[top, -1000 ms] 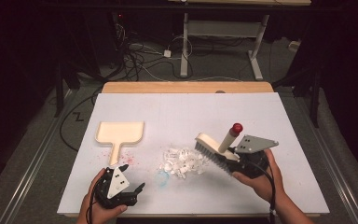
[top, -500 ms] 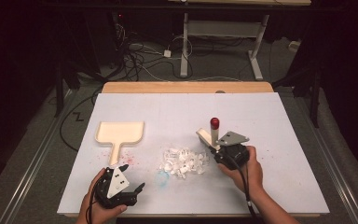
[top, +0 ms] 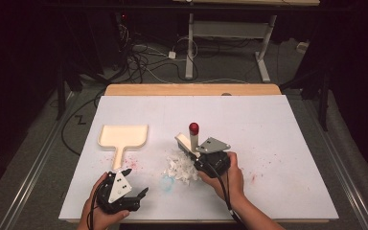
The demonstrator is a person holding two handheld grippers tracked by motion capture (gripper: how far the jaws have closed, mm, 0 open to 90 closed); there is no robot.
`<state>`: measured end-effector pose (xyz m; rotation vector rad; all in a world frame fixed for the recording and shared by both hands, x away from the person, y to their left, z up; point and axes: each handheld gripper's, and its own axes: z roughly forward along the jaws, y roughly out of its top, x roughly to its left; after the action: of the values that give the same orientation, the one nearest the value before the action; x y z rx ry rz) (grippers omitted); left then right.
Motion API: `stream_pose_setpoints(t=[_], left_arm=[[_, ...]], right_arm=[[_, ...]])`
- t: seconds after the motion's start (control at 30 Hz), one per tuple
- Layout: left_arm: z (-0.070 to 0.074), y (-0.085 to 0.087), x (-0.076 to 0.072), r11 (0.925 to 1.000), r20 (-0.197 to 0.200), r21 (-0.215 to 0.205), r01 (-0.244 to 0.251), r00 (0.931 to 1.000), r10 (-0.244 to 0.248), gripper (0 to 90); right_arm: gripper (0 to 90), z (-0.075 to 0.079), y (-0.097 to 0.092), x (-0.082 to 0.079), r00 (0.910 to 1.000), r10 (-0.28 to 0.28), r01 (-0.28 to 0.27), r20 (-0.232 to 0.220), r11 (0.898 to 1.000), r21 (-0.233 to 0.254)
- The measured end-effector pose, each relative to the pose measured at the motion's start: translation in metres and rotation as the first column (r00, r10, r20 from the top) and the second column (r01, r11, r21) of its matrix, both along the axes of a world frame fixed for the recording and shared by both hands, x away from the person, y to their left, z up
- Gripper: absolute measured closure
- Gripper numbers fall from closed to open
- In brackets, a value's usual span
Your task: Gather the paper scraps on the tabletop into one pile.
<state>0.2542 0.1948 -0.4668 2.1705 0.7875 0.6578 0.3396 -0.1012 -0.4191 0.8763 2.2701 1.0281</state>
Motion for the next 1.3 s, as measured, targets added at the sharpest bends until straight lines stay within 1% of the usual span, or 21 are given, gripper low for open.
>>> stream_pose_setpoints(t=[0.07, 0.1, 0.2, 0.37, 0.47, 0.53, 0.57, 0.6, 0.63, 0.77, 0.8, 0.83, 0.93, 0.97, 1.0, 1.07, 1.13, 1.17, 1.2, 1.23, 1.3], left_arm=[[0.000, 0.000, 0.000, 1.0000, 0.002, -0.003, 0.001, 1.0000, -0.001, 18.9], [0.000, 0.000, -0.001, 1.0000, -0.010, -0.009, -0.003, 0.9999, 0.003, 18.9], [0.000, 0.000, -0.001, 1.0000, -0.011, -0.007, -0.003, 0.9999, 0.003, 18.9], [0.000, 0.000, 0.000, 1.0000, 0.001, 0.001, 0.004, 1.0000, -0.004, 18.9], [0.001, 0.000, 0.000, 1.0000, 0.002, 0.002, 0.005, 1.0000, -0.005, 18.9], [0.000, -0.001, 0.000, 1.0000, -0.013, -0.004, 0.000, 0.9999, 0.000, 19.0], [0.000, -0.001, 0.000, 1.0000, -0.014, -0.005, -0.002, 0.9999, 0.002, 18.9], [-0.001, -0.001, 0.000, 1.0000, -0.015, -0.003, -0.001, 0.9999, 0.001, 19.0], [0.000, -0.001, 0.001, 1.0000, -0.003, 0.003, 0.005, 1.0000, -0.005, 19.0], [0.000, -0.002, 0.000, 1.0000, -0.015, 0.002, 0.005, 0.9999, -0.005, 18.9], [0.000, -0.003, 0.000, 1.0000, -0.016, 0.001, 0.005, 0.9999, -0.005, 18.9], [0.000, -0.003, 0.000, 1.0000, -0.017, 0.002, 0.006, 0.9998, -0.006, 18.9], [-0.001, -0.003, 0.000, 1.0000, -0.019, 0.005, 0.006, 0.9998, -0.006, 18.9], [-0.001, -0.003, 0.001, 0.9999, -0.008, 0.010, 0.010, 0.9999, -0.010, 19.0], [-0.001, -0.004, 0.000, 0.9999, -0.019, 0.008, 0.007, 0.9998, -0.006, 18.9], [-0.001, -0.004, 0.001, 0.9999, -0.016, 0.009, 0.007, 0.9998, -0.007, 19.0], [0.000, -0.005, 0.001, 1.0000, -0.014, 0.007, 0.006, 0.9999, -0.005, 19.0], [0.000, -0.005, 0.001, 0.9999, -0.015, 0.008, 0.006, 0.9999, -0.006, 19.0], [0.000, -0.005, 0.001, 0.9998, -0.004, 0.013, 0.012, 0.9999, -0.012, 19.0], [0.000, -0.006, 0.001, 0.9999, -0.017, 0.009, 0.009, 0.9998, -0.009, 19.0], [-0.001, -0.005, 0.001, 0.9999, -0.017, 0.009, 0.011, 0.9998, -0.011, 19.0]], right_arm=[[67.7, 0.004, 0.000, 0.002, 1.0000, -0.007, 0.007, 0.007, 1.000, 0.006], [67.7, 0.006, -0.002, 0.004, 0.9998, -0.010, 0.010, 0.016, 1.000, 0.007], [67.7, 0.013, -0.012, 0.006, 0.9991, -0.032, 0.030, 0.030, 0.999, 0.037], [67.6, 0.026, -0.040, 0.007, 0.9977, -0.063, 0.060, 0.023, 0.990, 0.124], [67.7, 0.032, -0.059, 0.003, 0.9967, -0.075, 0.070, 0.031, 0.988, 0.139], [67.6, 0.034, -0.072, 0.001, 0.9970, -0.073, 0.070, 0.024, 0.990, 0.126], [67.7, 0.034, -0.079, -0.001, 0.9966, -0.080, 0.077, 0.020, 0.989, 0.123], [67.6, 0.033, -0.085, -0.003, 0.9973, -0.072, 0.070, 0.012, 0.991, 0.113], [67.7, 0.033, -0.091, -0.005, 0.9983, -0.058, 0.058, -0.001, 0.993, 0.102], [67.7, 0.030, -0.113, -0.018, 0.9994, -0.022, 0.023, -0.025, 0.999, 0.034], [67.7, 0.030, -0.124, -0.024, 0.9985, 0.004, -0.003, -0.055, 1.000, 0.015], [67.7, 0.030, -0.124, -0.024, 0.9985, 0.004, -0.003, -0.055, 1.000, 0.015], [67.7, 0.028, -0.138, -0.035, 0.9935, 0.043, -0.044, -0.105, 0.999, -0.009], [67.7, 0.027, -0.140, -0.039, 0.9916, 0.058, -0.060, -0.116, 0.998, -0.014], [67.7, 0.025, -0.140, -0.043, 0.9882, 0.076, -0.080, -0.133, 0.996, -0.026], [67.7, 0.022, -0.135, -0.049, 0.9797, 0.115, -0.126, -0.164, 0.990, -0.060], [67.7, 0.018, -0.123, -0.052, 0.9751, 0.146, -0.163, -0.167, 0.982, -0.092], [67.7, 0.017, -0.116, -0.053, 0.9734, 0.159, -0.177, -0.165, 0.980, -0.096], [67.7, 0.016, -0.108, -0.053, 0.9705, 0.172, -0.192, -0.168, 0.976, -0.107], [67.7, 0.015, -0.100, -0.054, 0.9688, 0.182, -0.203, -0.168, 0.971, -0.122], [67.7, 0.012, -0.084, -0.054, 0.9680, 0.205, -0.227, -0.145, 0.962, -0.154]])
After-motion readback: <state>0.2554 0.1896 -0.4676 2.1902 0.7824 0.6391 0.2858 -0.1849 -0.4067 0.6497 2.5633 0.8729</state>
